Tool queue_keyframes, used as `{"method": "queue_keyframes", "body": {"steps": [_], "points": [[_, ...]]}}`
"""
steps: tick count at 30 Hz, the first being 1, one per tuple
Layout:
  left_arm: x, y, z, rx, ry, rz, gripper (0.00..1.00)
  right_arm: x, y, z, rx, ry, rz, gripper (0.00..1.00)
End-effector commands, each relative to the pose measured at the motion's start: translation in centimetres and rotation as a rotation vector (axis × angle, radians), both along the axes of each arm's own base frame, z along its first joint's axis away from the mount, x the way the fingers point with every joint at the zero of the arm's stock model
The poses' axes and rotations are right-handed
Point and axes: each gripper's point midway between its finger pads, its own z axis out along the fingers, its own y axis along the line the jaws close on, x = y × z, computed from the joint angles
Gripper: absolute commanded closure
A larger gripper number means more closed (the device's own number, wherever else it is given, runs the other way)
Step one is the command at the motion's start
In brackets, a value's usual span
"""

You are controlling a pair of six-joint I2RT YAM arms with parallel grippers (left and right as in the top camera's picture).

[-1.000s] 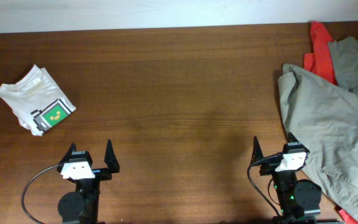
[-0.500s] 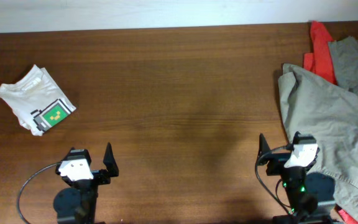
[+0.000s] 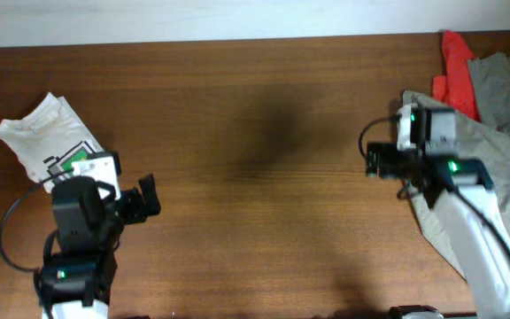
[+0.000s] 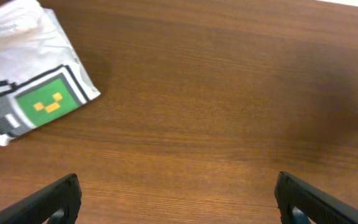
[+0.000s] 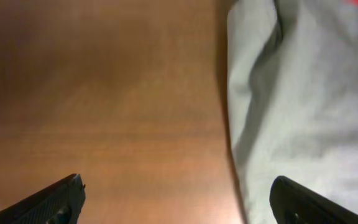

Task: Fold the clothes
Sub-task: 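Grasp the khaki shorts with the right gripper and drag them leftward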

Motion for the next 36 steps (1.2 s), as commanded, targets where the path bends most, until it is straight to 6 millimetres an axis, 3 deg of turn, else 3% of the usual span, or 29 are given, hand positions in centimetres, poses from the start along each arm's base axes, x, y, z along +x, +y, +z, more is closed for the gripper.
{"method": "queue_keyframes", "body": {"steps": [1,4,6,9,10,13,16,18,21,23,25,28,29,33,35,36], "points": [[0.5,-0.4,-0.4,-0.017,0.031,-0.030,0.01,2.4,-2.3,-3.7,-0.054,0.060,-0.007,0.01],[0.6,-0.4,-0.8,-0.018,0.045,-0.030,0.01,3.7,-5.2,-8.6,-0.121,0.142,-0.063,0.04],[0.6,-0.4,-0.8,-0.018,0.046,-0.030,0.01,3.9,-7.1,-11.4,-0.175,0.191,-0.116,0.13],[0.6,-0.5,-0.8,-0.023,0.046,-0.035,0.01,3.7,-7.8,-14.4,-0.175,0.245,-0.129,0.25],[0.6,-0.5,-0.8,-0.023,0.046,-0.035,0.01,3.5,-8.2,-15.3,-0.174,0.264,-0.138,0.37],[0.6,-0.6,-0.8,-0.024,0.046,-0.036,0.01,3.0,-9.7,-15.8,-0.182,0.278,-0.181,0.58],[0.6,-0.5,-0.8,-0.023,0.046,-0.035,0.01,2.1,-12.2,-15.7,-0.186,0.280,-0.299,0.93],[0.6,-0.5,-0.8,-0.023,0.045,-0.035,0.01,2.3,-12.0,-15.5,-0.157,0.273,-0.295,0.96],[0.6,-0.5,-0.8,-0.023,0.046,-0.035,0.01,4.8,-8.9,-12.4,-0.047,0.211,-0.190,0.96],[0.6,-0.5,-0.8,-0.023,0.046,-0.035,0.01,6.6,-6.0,-8.6,-0.019,0.168,-0.087,0.96],[0.6,-0.5,-0.8,-0.023,0.046,-0.035,0.01,8.1,-1.4,-3.5,0.019,0.112,0.037,0.96],[0.6,-0.5,-0.8,-0.023,0.046,-0.035,0.01,9.4,5.3,2.1,0.052,0.020,0.194,0.96],[0.6,-0.5,-0.8,-0.023,0.046,-0.035,0.01,9.8,8.4,3.9,0.064,-0.024,0.251,0.96],[0.6,-0.5,-0.8,-0.023,0.045,-0.035,0.01,10.5,20.7,7.6,0.120,-0.214,0.479,0.96],[0.6,-0.5,-0.8,-0.023,0.045,-0.035,0.01,10.5,24.8,8.7,0.143,-0.293,0.555,0.96],[0.6,-0.5,-0.8,-0.023,0.045,-0.035,0.01,10.5,27.0,9.5,0.154,-0.343,0.589,0.82]]}}
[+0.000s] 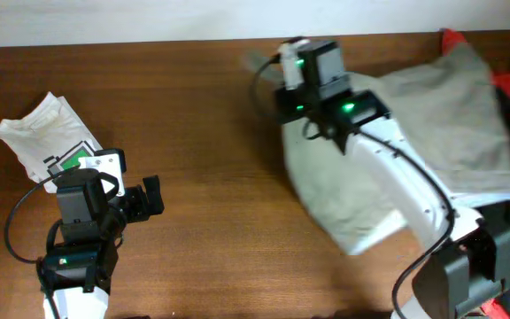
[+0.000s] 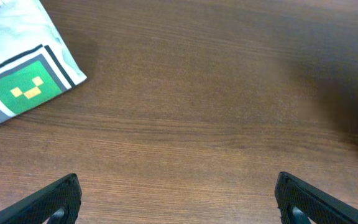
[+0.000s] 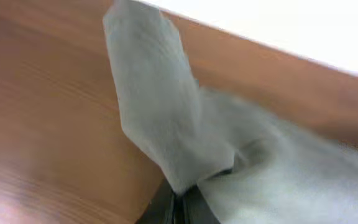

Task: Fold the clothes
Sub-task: 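Grasp the khaki shorts with the right gripper and drag them leftward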

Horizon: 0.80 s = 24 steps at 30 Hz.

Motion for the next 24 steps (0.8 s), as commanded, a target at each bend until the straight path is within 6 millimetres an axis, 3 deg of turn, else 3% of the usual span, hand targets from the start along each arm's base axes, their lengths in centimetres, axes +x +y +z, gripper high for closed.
{"method": "queue_keyframes", "body": {"steps": [1,2,5,10,11,15,18,20,24], "points": [[0.3,-0.1,0.9,0.001,-0.024,-0.014,0.01,-0.3,4.8,2.3,0.053,-0.097,0.071,0.37],[0.3,-0.1,0.9,0.001,-0.024,-0.014,0.01,0.0,4.4,2.5,0.033,-0.114,0.043,0.00],[0.3,-0.5,1.0,-0.015,-0.025,-0.032,0.01,-0.3,-0.5,2.5,-0.065,-0.082,-0.085,0.01],[-0.1,-6.1,0.6,-0.320,0.035,-0.176,0.01,-3.5,-12.0,4.9,-0.119,0.017,-0.305,0.01],[-0.3,-8.2,-0.4,-0.418,0.111,-0.194,0.01,-4.7,-15.0,5.3,-0.131,0.049,-0.365,0.01],[-2.0,-14.6,-5.5,-0.555,0.424,-0.192,0.01,-6.8,-21.6,4.7,-0.119,0.140,-0.550,0.01],[-4.1,-18.6,-9.2,-0.585,0.631,-0.161,0.01,-7.7,-24.1,4.1,-0.093,0.186,-0.650,0.01],[-5.9,-22.9,-12.2,-0.585,0.759,-0.171,0.01,-8.1,-25.5,3.9,-0.093,0.204,-0.684,0.02],[-7.3,-30.8,-15.0,-0.645,0.783,-0.260,0.01,-8.6,-25.9,3.6,-0.098,0.225,-0.695,0.01]]}}
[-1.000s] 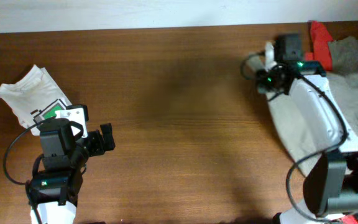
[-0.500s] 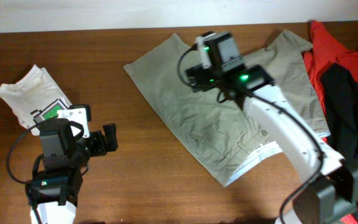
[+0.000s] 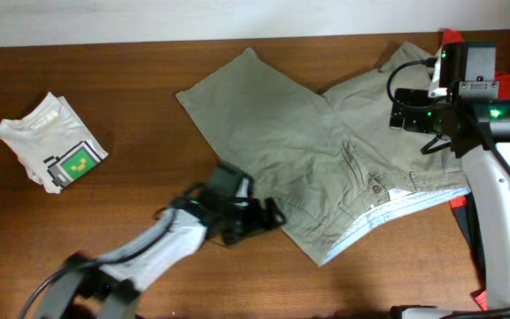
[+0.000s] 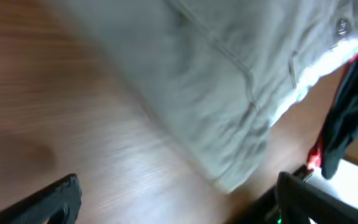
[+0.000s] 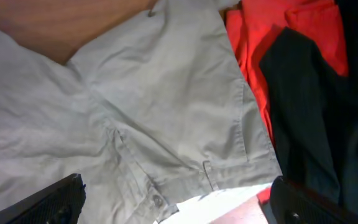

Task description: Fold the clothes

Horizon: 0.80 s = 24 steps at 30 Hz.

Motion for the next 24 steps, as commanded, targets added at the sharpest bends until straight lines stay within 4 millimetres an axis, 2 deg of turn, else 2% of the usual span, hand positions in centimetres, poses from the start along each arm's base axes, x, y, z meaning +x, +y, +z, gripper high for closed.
{"method": "queue_keyframes", "body": {"steps": [1,5,6,7,8,9,10,12,14,16,18,20,22,24], "points": [[-2.0,-5.2,-1.7,-0.066,0.098,0.025,0.01,-0.1,-0.4,0.4,0.001,-0.011,-0.026,0.01],[-5.0,-10.0,-2.7,-0.135,0.151,0.006,0.04,-0.2,-0.4,0.3,0.001,-0.003,-0.026,0.01],[-5.2,-10.8,-2.5,-0.155,0.132,-0.012,0.16,-0.3,-0.4,0.3,0.001,-0.002,-0.026,0.01],[-5.1,-11.1,-2.4,-0.163,0.114,-0.012,0.32,-0.3,-0.4,0.2,0.001,0.000,-0.026,0.01],[-4.7,-11.1,-2.3,-0.168,0.103,-0.006,0.68,-0.4,-0.4,0.2,0.001,0.004,-0.026,0.01],[-4.3,-10.9,-2.4,-0.165,0.101,0.007,0.92,-0.4,-0.4,0.2,0.001,0.005,-0.026,0.01],[-4.0,-10.6,-2.4,-0.162,0.091,0.004,0.99,-0.4,-0.4,0.2,0.001,0.005,-0.026,0.01],[-2.9,-9.2,-2.9,-0.133,0.056,-0.017,1.00,-0.4,-0.4,0.2,0.001,0.006,-0.027,0.02],[-2.1,-6.2,-3.5,-0.055,0.053,-0.025,0.99,-0.6,-0.5,0.0,-0.002,0.015,-0.029,0.01],[-0.8,-2.6,-3.2,0.013,0.032,-0.028,1.00,-0.6,-0.5,0.0,-0.002,0.016,-0.029,0.01],[2.3,3.5,-1.8,0.094,-0.016,0.065,1.00,-0.7,-0.5,0.0,-0.001,0.020,-0.028,0.01],[6.6,10.2,1.1,0.118,-0.118,0.223,0.99,-1.0,-0.5,-0.2,-0.001,0.034,-0.028,0.01],[10.9,17.1,5.0,0.120,-0.264,0.405,1.00,-1.3,-0.4,-0.4,0.000,0.046,-0.028,0.01],[14.4,24.0,8.8,0.155,-0.402,0.569,0.99,-1.4,-0.4,-0.4,0.000,0.053,-0.028,0.01]]}}
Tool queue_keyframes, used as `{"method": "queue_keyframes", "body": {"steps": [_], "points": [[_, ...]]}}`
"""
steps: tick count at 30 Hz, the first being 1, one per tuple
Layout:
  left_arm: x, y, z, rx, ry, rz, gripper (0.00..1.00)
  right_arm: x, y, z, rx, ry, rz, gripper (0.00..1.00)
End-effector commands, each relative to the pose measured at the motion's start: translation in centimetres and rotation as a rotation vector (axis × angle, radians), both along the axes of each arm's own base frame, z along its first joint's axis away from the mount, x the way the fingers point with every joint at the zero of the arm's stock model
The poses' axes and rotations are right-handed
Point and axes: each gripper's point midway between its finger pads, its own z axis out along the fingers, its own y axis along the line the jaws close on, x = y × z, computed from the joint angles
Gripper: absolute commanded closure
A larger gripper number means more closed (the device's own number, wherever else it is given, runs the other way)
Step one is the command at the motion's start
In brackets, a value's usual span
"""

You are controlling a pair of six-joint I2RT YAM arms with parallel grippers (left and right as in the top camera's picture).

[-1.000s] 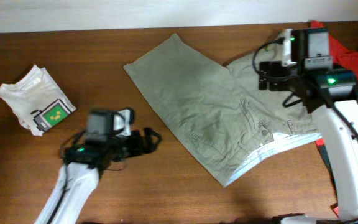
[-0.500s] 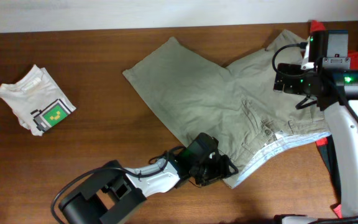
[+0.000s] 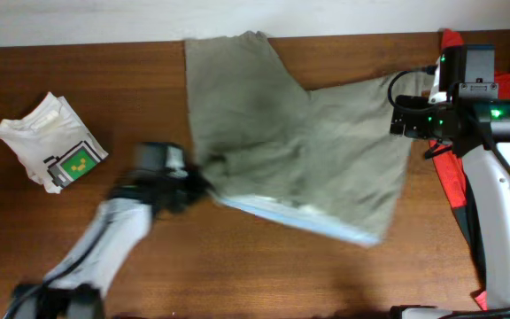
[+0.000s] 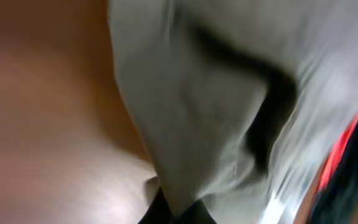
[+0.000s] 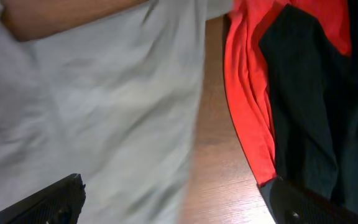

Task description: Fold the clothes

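Khaki shorts [image 3: 299, 142] lie spread over the middle of the table, one leg reaching the far edge. My left gripper [image 3: 204, 183] is at their left side and shut on a pinch of the khaki cloth [image 4: 185, 124], which bunches up between its jaws [image 4: 176, 210]. My right gripper [image 3: 399, 120] hovers open at the shorts' right edge, its fingers [image 5: 61, 199] apart, with the shorts [image 5: 92, 106] under its left half and bare wood under its right.
A folded white T-shirt [image 3: 47, 146] with a green print lies at the far left. A red garment [image 3: 454, 58] [image 5: 244, 93] and a black one [image 5: 316, 106] are heaped at the right end, beside my right arm. Bare wood [image 3: 264, 275] runs along the near edge.
My left gripper was open over the shorts' near edge; now it is shut on their left side. The shorts have shifted left and changed shape. My right arm has barely moved.
The shorts first lay heaped at the right, both grippers open, the left one by the T-shirt. Then my right gripper held them at the far middle. Then they lay spread, right gripper open at the right. Now the left one grips them.
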Motion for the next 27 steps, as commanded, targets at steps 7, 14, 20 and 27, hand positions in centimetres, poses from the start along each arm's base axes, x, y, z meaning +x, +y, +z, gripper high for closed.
{"method": "queue_keyframes", "body": {"steps": [7,14,20,27], "points": [[4.4,11.5,9.9,0.046,-0.222,0.156,0.00,-0.6,-0.4,0.1,-0.007,0.016,-0.016,0.01],[-10.7,6.5,-0.5,0.168,0.452,0.013,0.01,-2.3,-0.3,-1.0,0.007,0.094,-0.037,0.01],[-13.2,5.8,-5.2,0.167,0.484,0.005,0.22,-4.5,1.9,-8.4,0.151,0.302,-0.046,0.01],[-13.3,5.8,-5.3,0.169,0.483,-0.001,0.22,-2.4,1.1,-18.0,0.331,0.244,-0.234,0.05]]}}
